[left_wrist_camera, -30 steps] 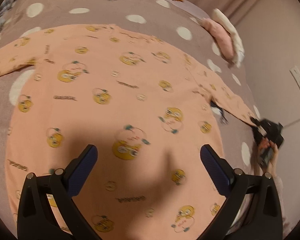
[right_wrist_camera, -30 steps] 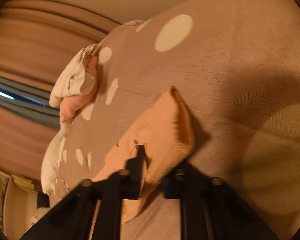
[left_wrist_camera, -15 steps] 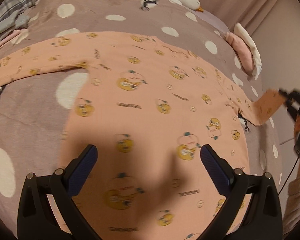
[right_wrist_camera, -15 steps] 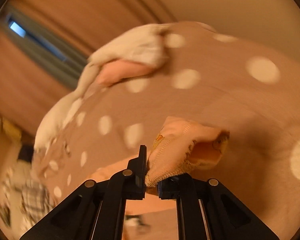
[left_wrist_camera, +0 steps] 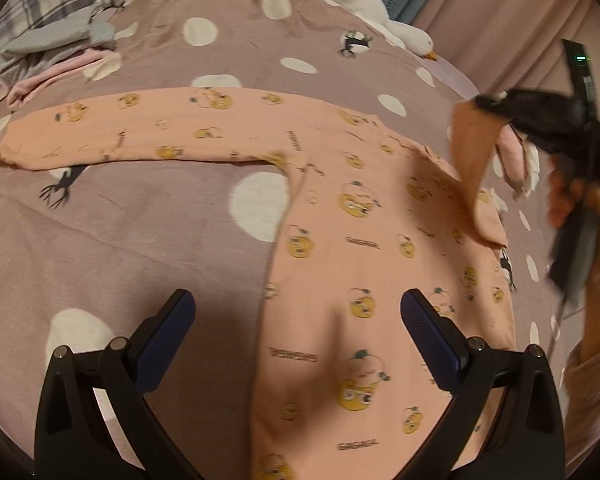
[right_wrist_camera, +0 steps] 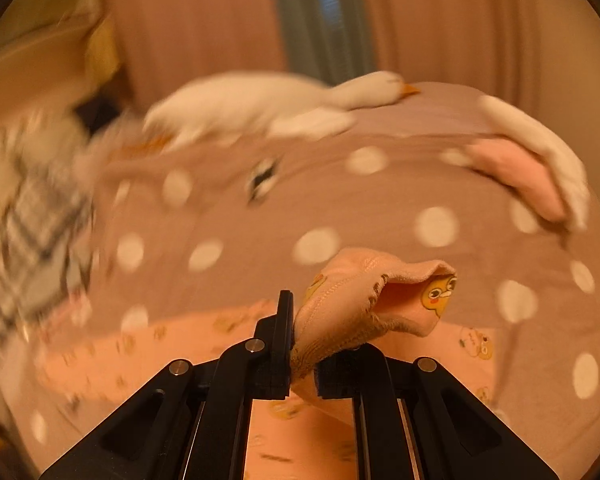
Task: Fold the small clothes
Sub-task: 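Lift the sleeve with the right tool and fold it across the shirt body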
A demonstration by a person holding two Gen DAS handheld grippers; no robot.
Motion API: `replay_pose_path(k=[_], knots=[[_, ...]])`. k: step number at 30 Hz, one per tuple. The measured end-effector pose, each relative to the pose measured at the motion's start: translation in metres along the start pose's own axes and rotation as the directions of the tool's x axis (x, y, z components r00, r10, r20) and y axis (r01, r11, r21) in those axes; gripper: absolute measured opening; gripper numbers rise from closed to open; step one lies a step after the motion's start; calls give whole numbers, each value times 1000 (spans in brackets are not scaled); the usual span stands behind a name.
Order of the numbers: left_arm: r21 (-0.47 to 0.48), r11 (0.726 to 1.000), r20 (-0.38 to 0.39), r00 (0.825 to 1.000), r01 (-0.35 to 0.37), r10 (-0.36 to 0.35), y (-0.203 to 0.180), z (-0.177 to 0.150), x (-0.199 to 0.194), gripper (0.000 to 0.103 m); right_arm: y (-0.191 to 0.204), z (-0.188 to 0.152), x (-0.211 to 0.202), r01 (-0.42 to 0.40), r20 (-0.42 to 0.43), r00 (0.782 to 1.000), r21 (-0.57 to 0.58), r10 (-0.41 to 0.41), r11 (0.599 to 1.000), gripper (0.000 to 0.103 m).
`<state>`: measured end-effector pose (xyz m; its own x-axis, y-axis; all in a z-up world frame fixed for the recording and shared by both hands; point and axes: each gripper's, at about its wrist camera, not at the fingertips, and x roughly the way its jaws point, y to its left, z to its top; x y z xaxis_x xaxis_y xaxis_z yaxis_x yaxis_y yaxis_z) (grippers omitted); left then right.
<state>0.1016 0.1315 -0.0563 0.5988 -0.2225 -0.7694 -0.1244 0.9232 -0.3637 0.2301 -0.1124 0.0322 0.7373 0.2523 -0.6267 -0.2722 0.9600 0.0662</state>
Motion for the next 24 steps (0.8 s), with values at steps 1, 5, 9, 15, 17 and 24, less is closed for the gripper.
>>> replay_pose_path(k=[1,5,9,15,17,24], knots=[[-8,1000,0,1000,-3,3,4,0,0,103,14,-6,9,7,-16,1000,-33,-8,999,10],[-33,999,2,1000,-22,22,19,3,1,103,65,-40,47,23,-82,996,-179,-38,984,10],[-61,998,7,1000,-27,28,30,5,1,103,99,-69,68,36,-145,986,-294,-82,955,11],[-105,994,17,999,-41,43,40,14,1,103,112,-85,62,-65,-196,981,-368,-10,927,54],[-104,994,28,998,-45,48,39,18,0,103,105,-80,43,-156,-183,978,-337,98,928,54],[-96,995,86,996,7,2,18,47,3,102,3,-73,-9,-362,-51,931,28,363,932,75]])
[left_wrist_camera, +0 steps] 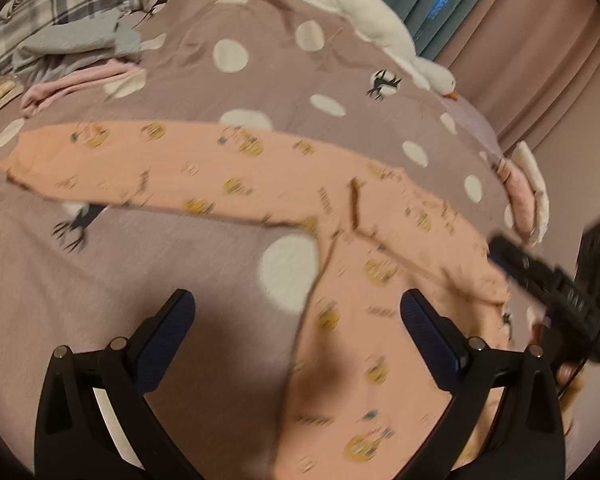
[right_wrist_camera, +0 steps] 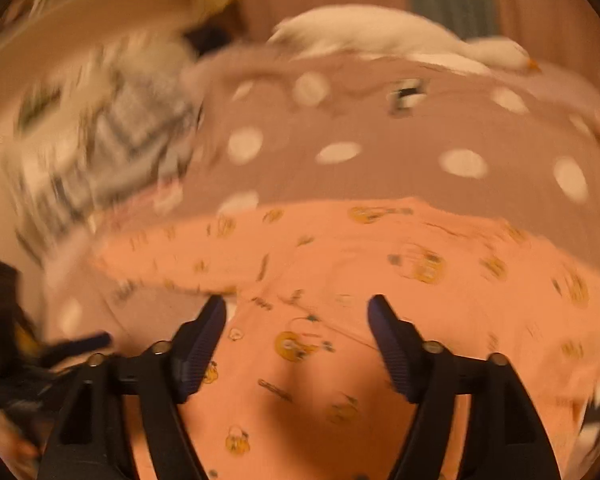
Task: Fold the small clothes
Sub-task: 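Lift the sleeve with the right tool and fold it across the shirt body, then move the left tool to the other sleeve cuff and grasp it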
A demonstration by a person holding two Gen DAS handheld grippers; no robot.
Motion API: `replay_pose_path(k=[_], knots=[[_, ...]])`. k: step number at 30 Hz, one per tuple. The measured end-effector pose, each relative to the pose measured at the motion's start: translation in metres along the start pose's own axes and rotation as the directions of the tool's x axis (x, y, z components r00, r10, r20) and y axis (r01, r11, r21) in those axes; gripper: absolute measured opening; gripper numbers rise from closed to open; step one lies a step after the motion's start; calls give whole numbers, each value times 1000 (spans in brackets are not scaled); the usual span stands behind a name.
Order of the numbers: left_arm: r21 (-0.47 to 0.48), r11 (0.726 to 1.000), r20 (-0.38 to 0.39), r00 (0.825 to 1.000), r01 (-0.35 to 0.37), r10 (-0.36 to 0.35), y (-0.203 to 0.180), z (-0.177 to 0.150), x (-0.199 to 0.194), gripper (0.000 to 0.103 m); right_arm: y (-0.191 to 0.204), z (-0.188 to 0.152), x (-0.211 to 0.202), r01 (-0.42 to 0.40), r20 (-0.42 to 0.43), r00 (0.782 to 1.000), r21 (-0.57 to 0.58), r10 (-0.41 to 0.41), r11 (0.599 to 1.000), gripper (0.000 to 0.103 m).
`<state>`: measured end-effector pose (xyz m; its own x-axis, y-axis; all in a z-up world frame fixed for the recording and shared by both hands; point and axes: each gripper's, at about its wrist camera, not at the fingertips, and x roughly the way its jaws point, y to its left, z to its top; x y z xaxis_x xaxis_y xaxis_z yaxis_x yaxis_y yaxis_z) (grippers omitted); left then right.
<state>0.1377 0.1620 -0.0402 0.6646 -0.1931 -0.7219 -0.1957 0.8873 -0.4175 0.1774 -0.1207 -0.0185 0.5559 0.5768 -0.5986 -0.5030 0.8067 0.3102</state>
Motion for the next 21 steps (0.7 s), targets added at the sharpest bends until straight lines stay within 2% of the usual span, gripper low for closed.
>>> replay_pose_path(k=[3,4,6,8,9,10,11,12,13,16,18,19,21], knots=[[-12,999,-21,999,42,-42,-18,18,18,101,-54,-8,-19,58,26,998,173,-63,983,75],[-12,999,-27,998,53,-54,-25,24,25,101,-71,-12,-22,100,19,994,218,-106,971,75],[-11,996,-48,994,93,-93,-42,35,41,98,-92,-20,-28,125,21,990,278,-136,952,72],[6,984,-69,982,178,-177,-61,44,56,95,-110,-28,-33,133,30,988,322,-151,938,59],[15,975,-81,973,220,-218,-69,46,63,93,-115,-29,-33,137,32,987,330,-156,934,56],[24,962,-103,958,272,-268,-80,50,74,87,-120,-32,-34,138,35,987,336,-158,932,48],[27,958,-117,953,284,-279,-86,51,81,81,-124,-34,-33,138,33,987,339,-158,931,42],[36,958,-133,952,284,-277,-93,52,90,73,-127,-36,-31,139,28,987,343,-159,929,40],[48,958,-152,950,283,-273,-99,53,100,71,-131,-38,-30,139,25,987,348,-157,927,38],[61,966,-191,953,250,-235,-108,49,126,71,-139,-43,-25,131,17,989,362,-147,923,37],[71,978,-199,964,196,-179,-106,46,141,71,-145,-47,-24,132,11,989,371,-146,919,37],[85,987,-191,975,136,-117,-102,43,147,70,-147,-49,-25,130,11,990,375,-144,918,37],[100,989,-174,981,105,-86,-93,40,150,58,-153,-55,-29,126,11,990,385,-141,914,37]])
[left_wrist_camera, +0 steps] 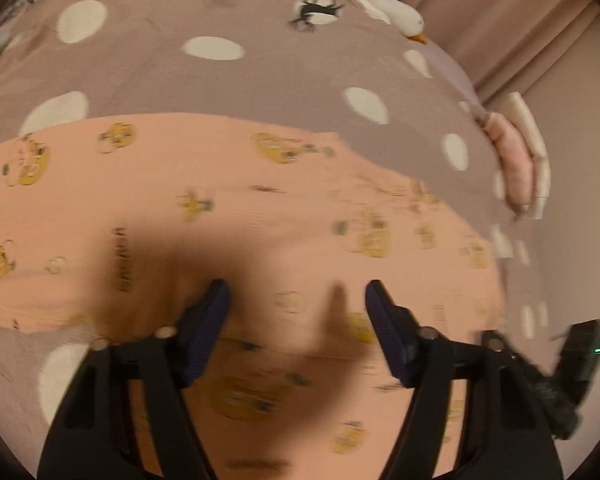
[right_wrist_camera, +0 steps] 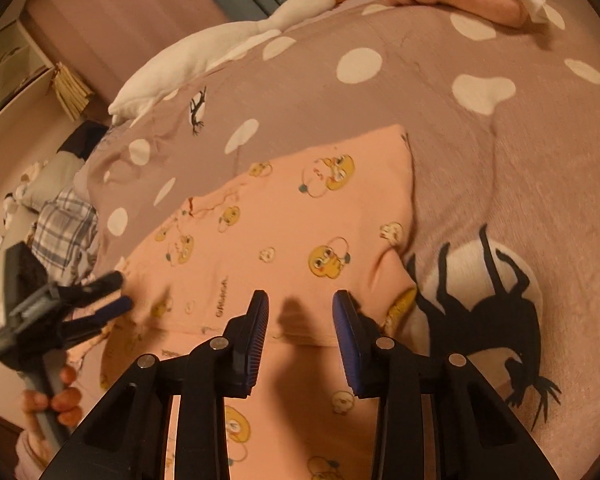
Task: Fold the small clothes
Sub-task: 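Move the left tool to the other sleeve cuff and grasp it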
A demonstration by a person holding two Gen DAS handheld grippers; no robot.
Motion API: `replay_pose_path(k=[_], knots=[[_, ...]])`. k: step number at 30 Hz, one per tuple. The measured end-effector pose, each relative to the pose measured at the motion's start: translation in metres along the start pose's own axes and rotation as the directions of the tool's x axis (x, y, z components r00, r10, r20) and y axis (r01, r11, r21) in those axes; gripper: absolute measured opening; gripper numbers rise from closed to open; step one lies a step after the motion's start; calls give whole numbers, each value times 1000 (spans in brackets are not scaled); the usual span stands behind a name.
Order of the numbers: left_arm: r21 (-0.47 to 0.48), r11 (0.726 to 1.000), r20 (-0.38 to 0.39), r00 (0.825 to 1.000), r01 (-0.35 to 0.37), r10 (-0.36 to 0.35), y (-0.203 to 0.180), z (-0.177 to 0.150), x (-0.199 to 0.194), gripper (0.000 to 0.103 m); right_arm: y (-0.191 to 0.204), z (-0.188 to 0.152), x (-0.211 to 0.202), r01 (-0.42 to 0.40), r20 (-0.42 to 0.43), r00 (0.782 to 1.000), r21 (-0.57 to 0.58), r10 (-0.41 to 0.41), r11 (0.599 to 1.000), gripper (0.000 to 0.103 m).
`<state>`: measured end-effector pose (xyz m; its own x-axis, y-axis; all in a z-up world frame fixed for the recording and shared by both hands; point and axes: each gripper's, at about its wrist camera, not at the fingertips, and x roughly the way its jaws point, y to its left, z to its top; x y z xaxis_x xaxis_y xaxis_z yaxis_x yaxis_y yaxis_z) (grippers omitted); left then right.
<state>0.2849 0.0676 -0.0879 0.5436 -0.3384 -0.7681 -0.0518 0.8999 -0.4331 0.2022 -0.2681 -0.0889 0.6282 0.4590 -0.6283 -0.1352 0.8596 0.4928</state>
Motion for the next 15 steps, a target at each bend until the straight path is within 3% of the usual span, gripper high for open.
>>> replay_pose_path(k=[3,5,6,7,10,15], knots=[[-28,999,10,999,36,-36,16,-1,-13,56,-4,-2,-5,-3,2,1000,7,3,1000,37],[-58,998,32,999,35,-33,30,-3,-33,73,-4,-3,-7,-4,8,1000,4,4,1000,37],[-73,997,49,999,18,-14,39,-6,-45,91,-3,-4,-10,-6,14,1000,0,6,1000,37],[-90,996,68,998,6,1,48,-10,-56,94,-1,-5,-14,-11,19,1000,-4,11,1000,37],[-173,984,119,993,32,-11,92,-27,-99,94,6,-13,-30,-37,41,998,-14,37,999,44],[-339,941,197,979,14,56,170,-52,-158,94,18,-32,-56,-82,69,994,-38,85,996,48]])
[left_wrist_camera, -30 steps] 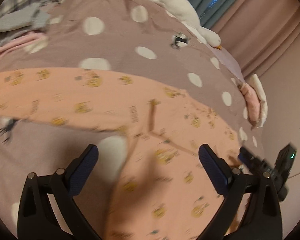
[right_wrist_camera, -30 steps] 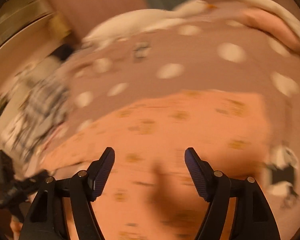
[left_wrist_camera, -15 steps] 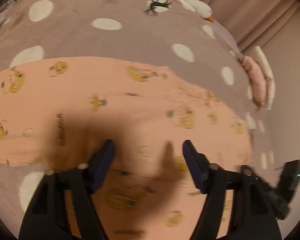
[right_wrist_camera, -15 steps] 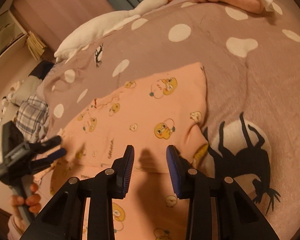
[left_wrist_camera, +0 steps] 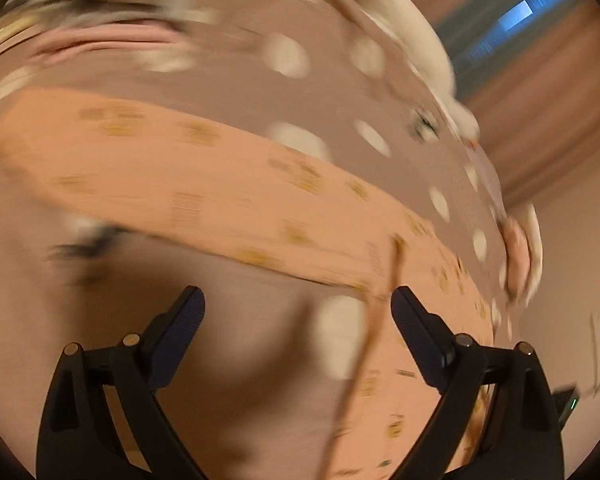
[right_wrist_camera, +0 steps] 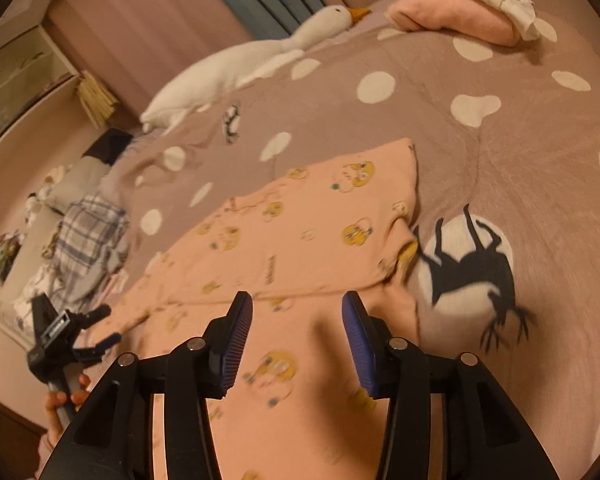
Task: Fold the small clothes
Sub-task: 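Move the left tool to the other sleeve cuff and grasp it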
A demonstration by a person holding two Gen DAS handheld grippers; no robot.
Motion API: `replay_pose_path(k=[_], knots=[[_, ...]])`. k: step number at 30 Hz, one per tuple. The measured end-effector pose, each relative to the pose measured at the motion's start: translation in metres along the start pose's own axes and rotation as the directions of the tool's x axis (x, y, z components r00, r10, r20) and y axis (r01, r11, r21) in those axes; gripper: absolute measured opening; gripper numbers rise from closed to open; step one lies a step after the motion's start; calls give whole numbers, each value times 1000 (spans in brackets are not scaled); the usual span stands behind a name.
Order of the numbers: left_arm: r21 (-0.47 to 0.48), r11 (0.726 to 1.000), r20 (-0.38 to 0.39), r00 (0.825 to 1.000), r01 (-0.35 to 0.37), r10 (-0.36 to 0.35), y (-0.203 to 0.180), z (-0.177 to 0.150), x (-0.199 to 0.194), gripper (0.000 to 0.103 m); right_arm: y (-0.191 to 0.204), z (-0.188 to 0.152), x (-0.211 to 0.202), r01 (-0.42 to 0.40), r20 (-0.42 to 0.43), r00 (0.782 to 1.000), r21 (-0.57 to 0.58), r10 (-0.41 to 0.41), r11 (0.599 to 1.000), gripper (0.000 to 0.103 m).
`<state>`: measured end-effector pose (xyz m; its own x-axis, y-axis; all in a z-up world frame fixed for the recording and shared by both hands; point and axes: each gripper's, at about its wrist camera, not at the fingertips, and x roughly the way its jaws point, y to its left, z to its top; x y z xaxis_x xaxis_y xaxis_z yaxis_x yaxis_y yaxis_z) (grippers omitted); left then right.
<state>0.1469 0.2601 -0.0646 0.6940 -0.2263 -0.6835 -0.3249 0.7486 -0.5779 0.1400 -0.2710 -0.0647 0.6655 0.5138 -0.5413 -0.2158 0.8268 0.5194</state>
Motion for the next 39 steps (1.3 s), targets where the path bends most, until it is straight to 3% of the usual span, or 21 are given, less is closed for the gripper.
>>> replay_pose_path(k=[3,7,16,21,23,25,27,30,33,39], knots=[[-125,992,70,997,-35,44,52,11,-33,94,7,-9,-11,-11,15,1000,-7,11,1000,50],[-262,965,128,990,-23,58,101,22,-54,94,17,-20,-22,-3,31,1000,-23,4,1000,51],[-368,924,173,984,102,-40,131,54,-37,93,36,-34,-21,-12,24,1000,-7,12,1000,51],[-372,924,177,984,84,-18,140,72,-27,76,39,-43,-15,-4,6,1000,11,4,1000,51],[-369,928,171,985,48,17,142,77,-24,60,39,-45,-12,-4,-3,1000,19,4,1000,51],[-371,928,156,986,4,58,145,80,-22,32,39,-47,-9,-7,-8,1000,27,8,1000,51],[-371,928,134,986,-45,101,146,82,-19,10,40,-48,-6,-16,-14,1000,30,16,999,51],[-362,930,132,984,-69,124,142,81,-23,5,43,-48,-4,-12,-19,1000,17,12,1000,51],[-272,959,170,976,-83,133,115,82,-36,5,44,-50,-4,-16,-21,1000,13,16,1000,51],[-49,999,195,981,-3,12,18,85,-49,5,38,-52,-9,-46,-8,999,24,47,999,51]])
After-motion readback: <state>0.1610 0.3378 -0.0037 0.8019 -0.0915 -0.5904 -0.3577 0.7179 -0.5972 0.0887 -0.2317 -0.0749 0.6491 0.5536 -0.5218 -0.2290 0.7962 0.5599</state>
